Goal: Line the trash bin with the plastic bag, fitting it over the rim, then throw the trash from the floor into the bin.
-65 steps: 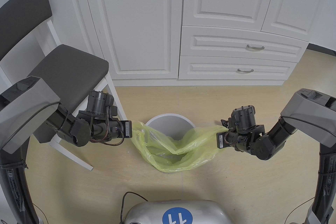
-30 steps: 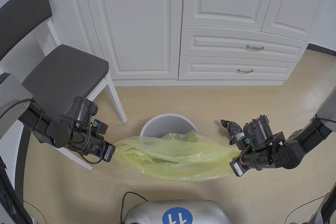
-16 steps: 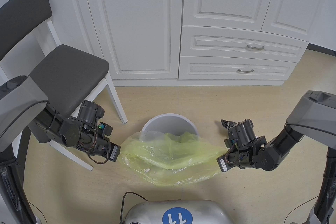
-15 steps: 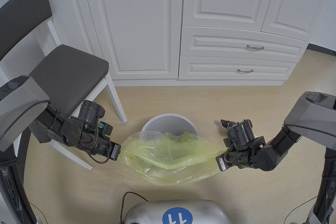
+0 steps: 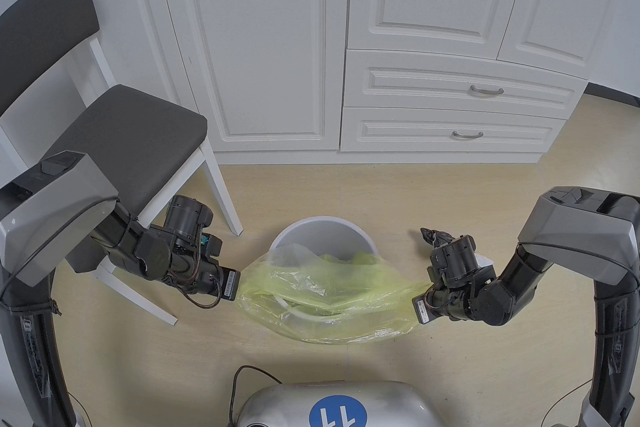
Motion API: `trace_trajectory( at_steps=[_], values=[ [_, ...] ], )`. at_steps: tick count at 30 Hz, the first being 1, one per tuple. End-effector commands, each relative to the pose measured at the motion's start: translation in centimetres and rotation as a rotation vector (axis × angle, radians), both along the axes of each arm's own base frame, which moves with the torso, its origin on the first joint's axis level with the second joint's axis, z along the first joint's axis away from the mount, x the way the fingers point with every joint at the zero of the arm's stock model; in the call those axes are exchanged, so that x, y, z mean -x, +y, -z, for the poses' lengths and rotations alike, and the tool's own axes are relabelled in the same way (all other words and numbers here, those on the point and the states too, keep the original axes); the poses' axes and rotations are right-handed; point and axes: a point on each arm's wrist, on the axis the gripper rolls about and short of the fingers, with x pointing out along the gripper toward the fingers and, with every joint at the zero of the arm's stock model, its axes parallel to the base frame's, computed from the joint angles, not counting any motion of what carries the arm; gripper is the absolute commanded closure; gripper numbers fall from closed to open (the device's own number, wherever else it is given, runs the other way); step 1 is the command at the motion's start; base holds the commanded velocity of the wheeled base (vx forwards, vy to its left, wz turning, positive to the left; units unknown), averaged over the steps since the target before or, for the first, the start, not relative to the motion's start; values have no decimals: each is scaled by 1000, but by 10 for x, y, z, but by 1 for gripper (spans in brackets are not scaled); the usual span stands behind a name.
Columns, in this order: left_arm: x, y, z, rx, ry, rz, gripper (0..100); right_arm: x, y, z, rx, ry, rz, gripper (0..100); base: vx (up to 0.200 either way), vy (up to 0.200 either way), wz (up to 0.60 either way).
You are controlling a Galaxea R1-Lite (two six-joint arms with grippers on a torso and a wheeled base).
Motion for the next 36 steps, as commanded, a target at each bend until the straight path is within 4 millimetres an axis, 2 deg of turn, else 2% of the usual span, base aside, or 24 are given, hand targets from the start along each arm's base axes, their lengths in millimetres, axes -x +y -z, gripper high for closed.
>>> trace_trajectory(
  at_steps=[1,3,6,11,15,17,21,27,36],
  values=[
    [4,7,-12,-8,-7,-4,100,12,-13,-9,52,10,-28,100,0,0,0],
    [8,10,-16,-21,6,3,100,16,-16,-13,66,10,-40,100,0,0,0],
    [19,27,-33,-80,42,63,100,26,-21,-21,117,22,-88,100,0,0,0],
    [28,36,-37,-138,75,148,100,36,-23,-23,162,68,-130,100,0,0,0],
    [25,32,-27,-140,93,160,100,35,-20,-19,164,75,-135,100,0,0,0],
    [18,19,-3,-144,131,179,100,29,-18,-9,159,82,-126,100,0,0,0],
    [7,5,12,-96,105,113,100,21,-13,-1,125,79,-91,100,0,0,0],
    [-3,-9,11,6,-8,20,100,11,-3,-1,29,-13,-41,100,0,0,0],
    [-2,-7,4,27,-45,4,100,13,-5,6,21,-40,-44,100,0,0,0]
  ],
)
